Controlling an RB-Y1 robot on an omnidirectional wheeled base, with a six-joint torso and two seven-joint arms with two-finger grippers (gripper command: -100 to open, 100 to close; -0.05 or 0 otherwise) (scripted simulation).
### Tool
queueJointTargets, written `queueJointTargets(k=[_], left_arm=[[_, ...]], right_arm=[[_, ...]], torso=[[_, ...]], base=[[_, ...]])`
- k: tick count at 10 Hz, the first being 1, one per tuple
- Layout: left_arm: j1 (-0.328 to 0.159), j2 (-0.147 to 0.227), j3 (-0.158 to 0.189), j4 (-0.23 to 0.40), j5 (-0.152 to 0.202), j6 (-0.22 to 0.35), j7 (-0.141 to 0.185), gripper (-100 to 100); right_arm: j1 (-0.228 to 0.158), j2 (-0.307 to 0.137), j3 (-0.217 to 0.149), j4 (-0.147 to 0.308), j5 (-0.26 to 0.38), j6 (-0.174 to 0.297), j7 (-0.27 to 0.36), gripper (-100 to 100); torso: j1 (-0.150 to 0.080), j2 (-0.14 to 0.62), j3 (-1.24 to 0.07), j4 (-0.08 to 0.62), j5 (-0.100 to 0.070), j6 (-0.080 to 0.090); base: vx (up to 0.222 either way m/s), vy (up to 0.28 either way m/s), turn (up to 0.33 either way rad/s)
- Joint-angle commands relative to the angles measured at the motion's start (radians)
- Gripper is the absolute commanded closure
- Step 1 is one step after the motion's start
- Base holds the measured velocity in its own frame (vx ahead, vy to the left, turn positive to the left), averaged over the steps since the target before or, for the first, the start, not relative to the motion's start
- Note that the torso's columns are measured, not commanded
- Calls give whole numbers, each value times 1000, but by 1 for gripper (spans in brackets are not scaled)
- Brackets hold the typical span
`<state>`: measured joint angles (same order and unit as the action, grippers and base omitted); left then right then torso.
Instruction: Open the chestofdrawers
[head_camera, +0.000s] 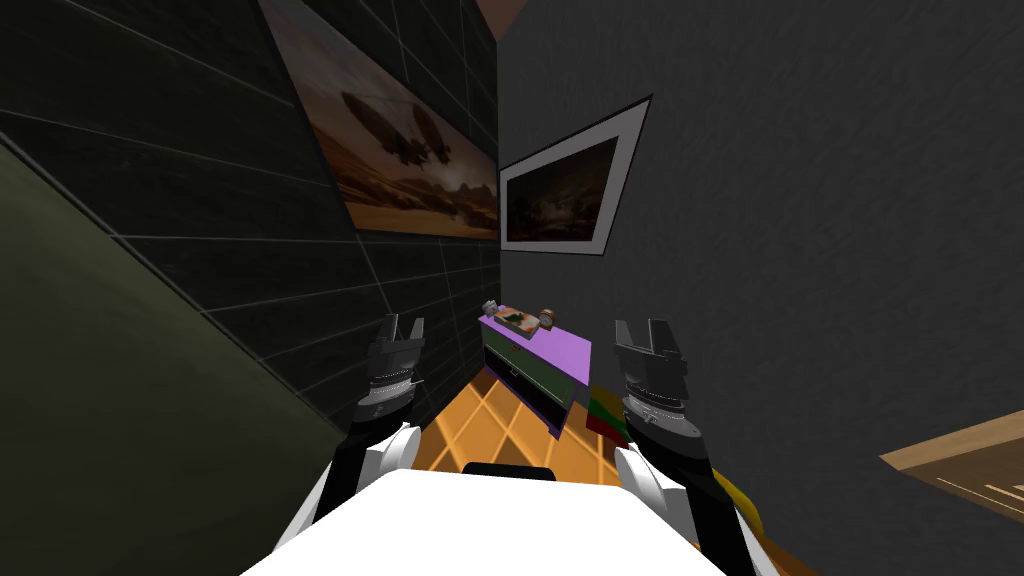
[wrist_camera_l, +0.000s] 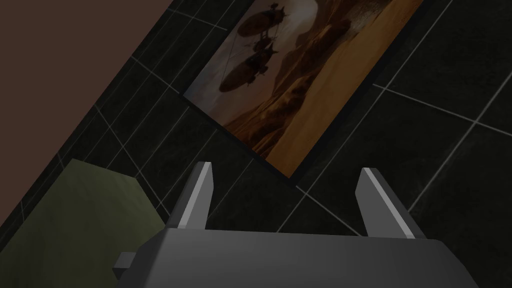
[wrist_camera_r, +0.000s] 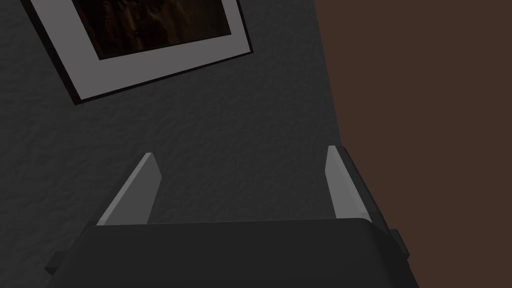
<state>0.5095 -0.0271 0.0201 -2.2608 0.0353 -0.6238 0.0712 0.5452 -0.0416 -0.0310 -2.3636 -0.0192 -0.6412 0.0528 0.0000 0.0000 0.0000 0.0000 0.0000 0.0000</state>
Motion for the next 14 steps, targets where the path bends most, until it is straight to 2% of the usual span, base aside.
queueJointTargets(k=[1,9,10,11,14], left_arm=[[0,0,0,0,0,0,0,0],[0,0,0,0,0,0,0,0],[0,0,0,0,0,0,0,0],[0,0,0,0,0,0,0,0],[0,0,0,0,0,0,0,0]], right_arm=[[0,0,0,0,0,0,0,0],[0,0,0,0,0,0,0,0],[-8,-42,11,12,21,14,31,-100],[-13,-59,18,19,34,22,51,-100],[-35,-106,49,49,91,59,135,-100]], torso=[[0,41,-82,41,0,0],[0,618,-1234,617,0,0],[0,691,-1382,691,0,0],[0,724,-1451,724,0,0],[0,737,-1476,737,0,0]], base=[[0,0,0],[0,0,0],[20,7,38],[27,7,52],[35,11,40]])
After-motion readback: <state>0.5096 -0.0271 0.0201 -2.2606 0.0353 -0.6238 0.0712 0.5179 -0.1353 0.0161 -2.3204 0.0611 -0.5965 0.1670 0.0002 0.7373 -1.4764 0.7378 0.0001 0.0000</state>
